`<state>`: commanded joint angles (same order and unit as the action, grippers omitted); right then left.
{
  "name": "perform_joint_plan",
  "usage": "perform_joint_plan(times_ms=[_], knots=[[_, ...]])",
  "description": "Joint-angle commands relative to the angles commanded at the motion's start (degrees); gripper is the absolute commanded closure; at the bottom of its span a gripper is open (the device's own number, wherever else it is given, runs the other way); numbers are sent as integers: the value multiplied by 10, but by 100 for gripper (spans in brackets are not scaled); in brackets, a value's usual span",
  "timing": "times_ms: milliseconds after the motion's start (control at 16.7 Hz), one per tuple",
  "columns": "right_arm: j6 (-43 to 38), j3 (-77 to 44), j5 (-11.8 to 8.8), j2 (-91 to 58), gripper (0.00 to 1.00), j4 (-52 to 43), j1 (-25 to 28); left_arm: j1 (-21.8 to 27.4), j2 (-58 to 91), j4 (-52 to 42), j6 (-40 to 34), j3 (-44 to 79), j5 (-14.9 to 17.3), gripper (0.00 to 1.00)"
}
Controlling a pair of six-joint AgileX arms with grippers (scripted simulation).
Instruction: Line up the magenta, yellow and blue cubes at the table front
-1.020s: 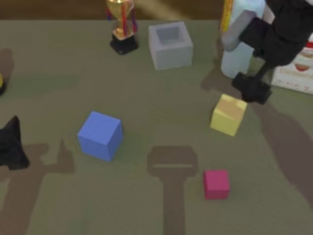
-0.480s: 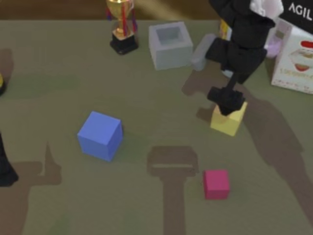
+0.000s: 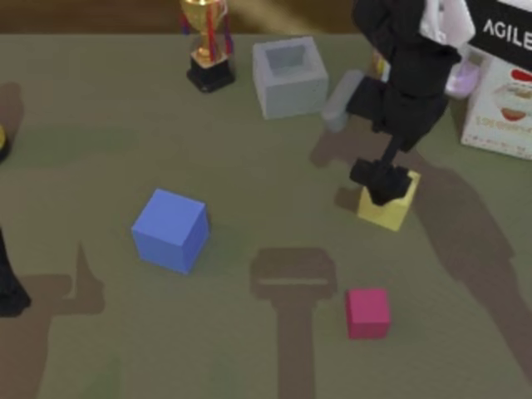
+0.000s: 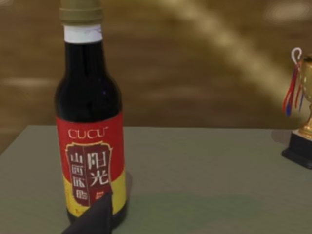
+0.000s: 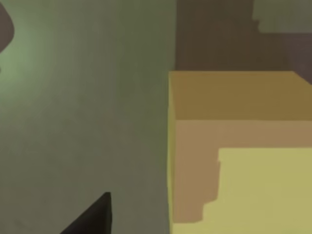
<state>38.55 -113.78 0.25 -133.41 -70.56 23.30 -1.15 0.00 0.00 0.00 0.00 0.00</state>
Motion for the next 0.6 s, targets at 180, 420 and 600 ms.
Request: perform_joint_plan(times_ms=[180, 420, 600], knots=[[-1, 53, 0, -17, 0, 76, 1, 0, 0, 0, 0, 0, 0, 0], [-2, 98, 0, -33, 0, 133, 2, 0, 0, 0, 0, 0, 0, 0], [-2, 98, 0, -33, 0, 133, 2, 0, 0, 0, 0, 0, 0, 0]])
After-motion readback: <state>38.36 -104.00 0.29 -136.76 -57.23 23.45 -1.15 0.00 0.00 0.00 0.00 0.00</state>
